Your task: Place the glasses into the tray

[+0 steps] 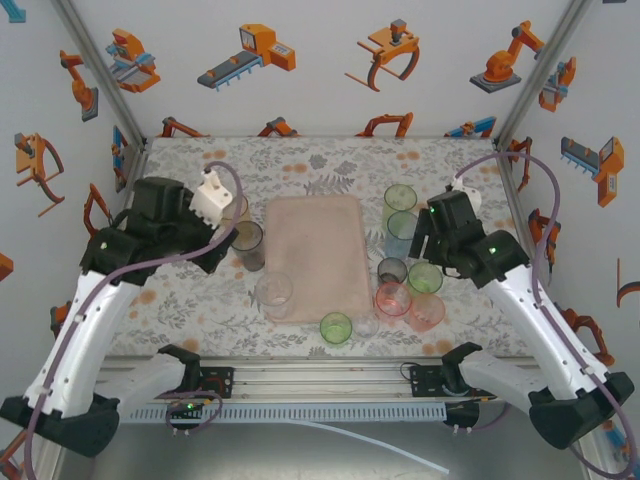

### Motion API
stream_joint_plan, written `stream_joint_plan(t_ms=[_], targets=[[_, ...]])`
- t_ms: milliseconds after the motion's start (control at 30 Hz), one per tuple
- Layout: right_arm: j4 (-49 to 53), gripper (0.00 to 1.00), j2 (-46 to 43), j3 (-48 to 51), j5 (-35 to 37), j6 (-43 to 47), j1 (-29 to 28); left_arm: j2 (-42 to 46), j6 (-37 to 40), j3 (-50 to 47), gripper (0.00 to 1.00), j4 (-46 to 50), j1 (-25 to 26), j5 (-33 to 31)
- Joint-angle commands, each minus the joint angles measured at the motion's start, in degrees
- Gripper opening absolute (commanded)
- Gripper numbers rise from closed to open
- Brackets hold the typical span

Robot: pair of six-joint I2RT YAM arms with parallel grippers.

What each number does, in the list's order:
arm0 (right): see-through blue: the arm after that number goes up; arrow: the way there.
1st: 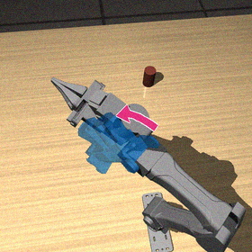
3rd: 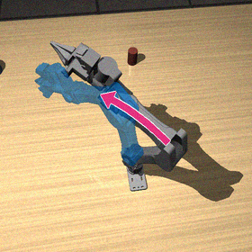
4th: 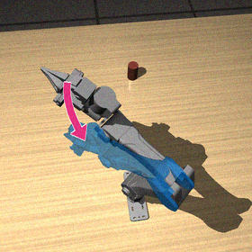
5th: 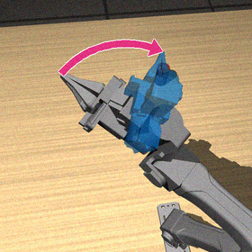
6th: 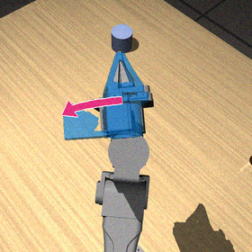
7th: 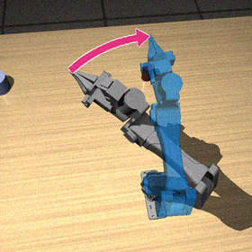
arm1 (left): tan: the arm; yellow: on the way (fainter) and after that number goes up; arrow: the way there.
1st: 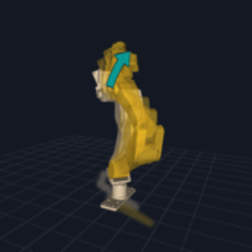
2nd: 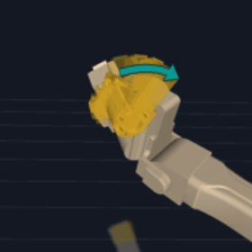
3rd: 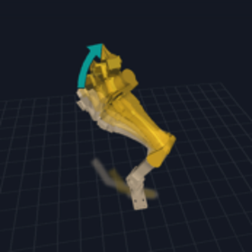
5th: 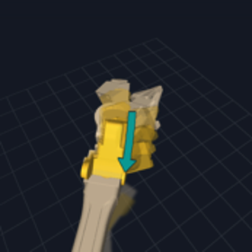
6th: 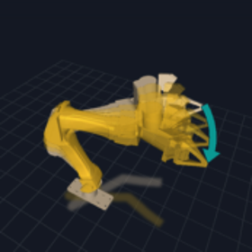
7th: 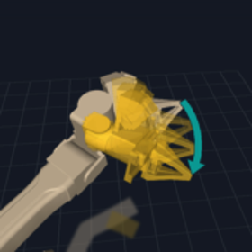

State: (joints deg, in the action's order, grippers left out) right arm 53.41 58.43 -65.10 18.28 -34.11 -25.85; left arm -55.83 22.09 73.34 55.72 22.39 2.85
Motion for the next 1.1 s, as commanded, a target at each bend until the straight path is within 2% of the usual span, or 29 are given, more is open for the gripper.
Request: stream_joint_plan(t_ms=[0, 233, 433, 833, 1067], targets=[[-4.18, 0.63, 1.66, -0.15, -5.23, 3.78, 3.85, 2.27, -2.68, -4.47, 0.80, 1.53, -3.18, 2.90], [-8.54, 0.56, 7.48, -0.22, -12.47, 7.35, 9.06, 6.68, -5.48, -11.53, 0.82, -0.83, -9.63, 4.95], [-11.32, 0.46, 12.01, -0.28, -14.52, 9.37, 10.93, 8.06, -6.05, -13.99, 0.82, -1.76, -10.89, 7.17], [-15.20, 0.45, 21.53, -3.48, -17.51, 12.00, 14.63, 10.21, -6.48, -14.51, 0.83, -1.32, -14.21, 9.77], [-14.85, 0.38, 24.72, -4.98, -16.89, 14.10, 15.56, 8.80, -7.12, -14.25, 0.84, -2.04, -14.67, 11.22]])
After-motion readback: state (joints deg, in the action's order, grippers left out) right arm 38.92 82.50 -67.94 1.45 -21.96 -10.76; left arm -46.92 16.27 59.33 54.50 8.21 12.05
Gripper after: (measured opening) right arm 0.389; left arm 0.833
